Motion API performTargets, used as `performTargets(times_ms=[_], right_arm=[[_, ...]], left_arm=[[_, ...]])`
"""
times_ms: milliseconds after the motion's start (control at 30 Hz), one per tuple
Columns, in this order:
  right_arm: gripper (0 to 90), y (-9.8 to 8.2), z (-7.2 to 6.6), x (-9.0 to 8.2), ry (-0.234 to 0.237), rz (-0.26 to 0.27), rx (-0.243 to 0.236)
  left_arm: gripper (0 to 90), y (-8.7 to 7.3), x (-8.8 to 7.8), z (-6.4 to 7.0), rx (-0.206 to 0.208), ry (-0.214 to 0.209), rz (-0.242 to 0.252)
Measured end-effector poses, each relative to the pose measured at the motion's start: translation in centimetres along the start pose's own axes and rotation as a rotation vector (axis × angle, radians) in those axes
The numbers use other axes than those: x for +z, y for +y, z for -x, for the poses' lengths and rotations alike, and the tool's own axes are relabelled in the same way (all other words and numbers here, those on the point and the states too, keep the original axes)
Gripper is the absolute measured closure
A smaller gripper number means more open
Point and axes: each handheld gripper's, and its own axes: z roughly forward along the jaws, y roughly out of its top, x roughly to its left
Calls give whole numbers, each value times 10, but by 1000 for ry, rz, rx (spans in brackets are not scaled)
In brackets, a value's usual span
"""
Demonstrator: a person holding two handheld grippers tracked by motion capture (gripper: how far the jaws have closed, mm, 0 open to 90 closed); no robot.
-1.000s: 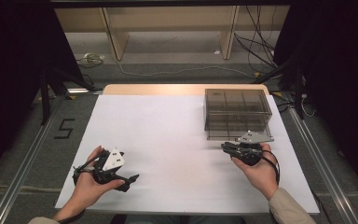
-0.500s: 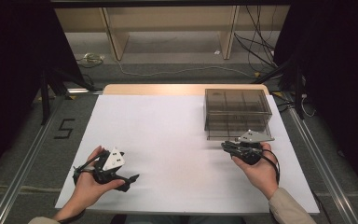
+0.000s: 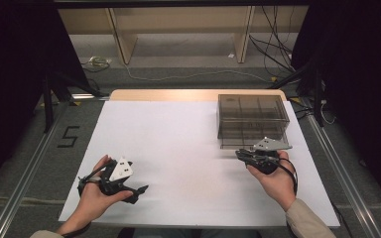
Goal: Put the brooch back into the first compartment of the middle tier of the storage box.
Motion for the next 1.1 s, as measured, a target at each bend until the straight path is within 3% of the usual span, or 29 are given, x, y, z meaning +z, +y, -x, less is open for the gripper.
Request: performTargets(times_ms=[1100], right_arm=[[793,5,4,0,-14,16,10]], left_arm=[[73,0,0,0,2,0,-1]])
